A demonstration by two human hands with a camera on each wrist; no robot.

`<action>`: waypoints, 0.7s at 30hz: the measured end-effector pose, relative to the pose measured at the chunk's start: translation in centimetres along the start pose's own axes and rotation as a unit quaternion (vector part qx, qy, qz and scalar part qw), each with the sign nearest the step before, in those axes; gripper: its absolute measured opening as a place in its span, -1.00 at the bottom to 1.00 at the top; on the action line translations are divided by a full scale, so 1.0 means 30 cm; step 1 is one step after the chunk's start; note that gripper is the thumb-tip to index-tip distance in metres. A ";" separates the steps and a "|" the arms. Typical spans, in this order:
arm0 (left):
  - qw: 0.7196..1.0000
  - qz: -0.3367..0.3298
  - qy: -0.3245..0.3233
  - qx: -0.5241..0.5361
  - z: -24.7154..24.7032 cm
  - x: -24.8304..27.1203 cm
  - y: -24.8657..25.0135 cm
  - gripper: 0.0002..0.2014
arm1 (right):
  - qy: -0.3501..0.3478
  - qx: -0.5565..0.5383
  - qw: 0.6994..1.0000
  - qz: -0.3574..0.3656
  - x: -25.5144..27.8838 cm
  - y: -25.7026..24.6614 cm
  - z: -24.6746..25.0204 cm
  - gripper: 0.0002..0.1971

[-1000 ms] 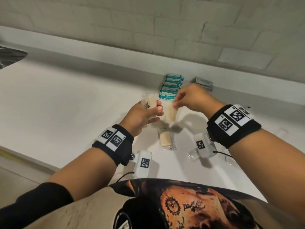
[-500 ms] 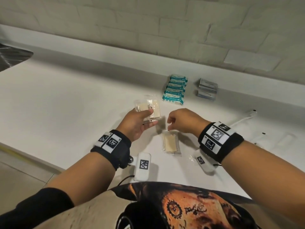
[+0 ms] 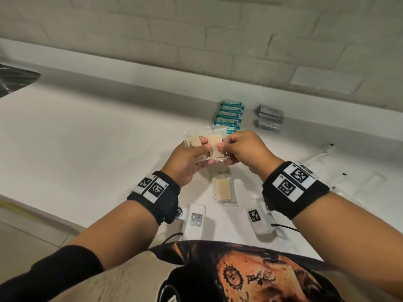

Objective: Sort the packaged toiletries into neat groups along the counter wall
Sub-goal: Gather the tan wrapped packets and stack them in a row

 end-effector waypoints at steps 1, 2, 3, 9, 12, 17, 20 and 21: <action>1.000 -0.004 0.005 -0.003 0.004 -0.001 0.000 -0.86 | -0.005 -0.003 1.000 -0.009 0.004 0.004 0.003 -0.82; 1.000 -0.010 0.011 -0.015 0.008 -0.004 -0.001 -0.82 | -0.009 0.007 1.000 -0.013 0.007 0.006 0.005 -0.83; 0.999 -0.017 0.015 -0.028 0.008 -0.001 0.003 -0.81 | -0.012 0.028 0.999 -0.011 0.009 0.006 0.005 -0.83; 0.991 -0.038 0.015 -0.125 0.013 0.002 0.003 -0.77 | -0.027 0.035 0.999 0.031 0.001 -0.042 0.021 -0.95; 0.991 -0.029 -0.006 -0.129 0.009 0.009 -0.003 -0.78 | -0.026 0.197 0.978 0.056 -0.014 -0.064 0.033 -0.92; 0.999 0.029 -0.010 -0.024 0.031 0.017 -0.007 -0.60 | -0.071 0.332 0.940 0.029 -0.013 -0.061 0.055 -0.92; 0.995 0.072 -0.033 0.062 0.048 0.008 -0.005 -0.21 | -0.145 0.343 0.928 -0.025 0.011 0.016 0.019 -0.87; 0.992 0.083 -0.041 0.086 0.052 0.005 -0.007 -0.15 | -0.152 0.368 0.917 -0.028 0.016 0.042 0.006 -0.85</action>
Point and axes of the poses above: each hand's wrist, its own x-axis away from the middle knuckle, its own z-axis out of the back of the hand, y = z × x, the point moved 3 cm from there along -x, towards the middle knuckle, and after that the axes turned 13 degrees about -x, right-handed, at the moved point
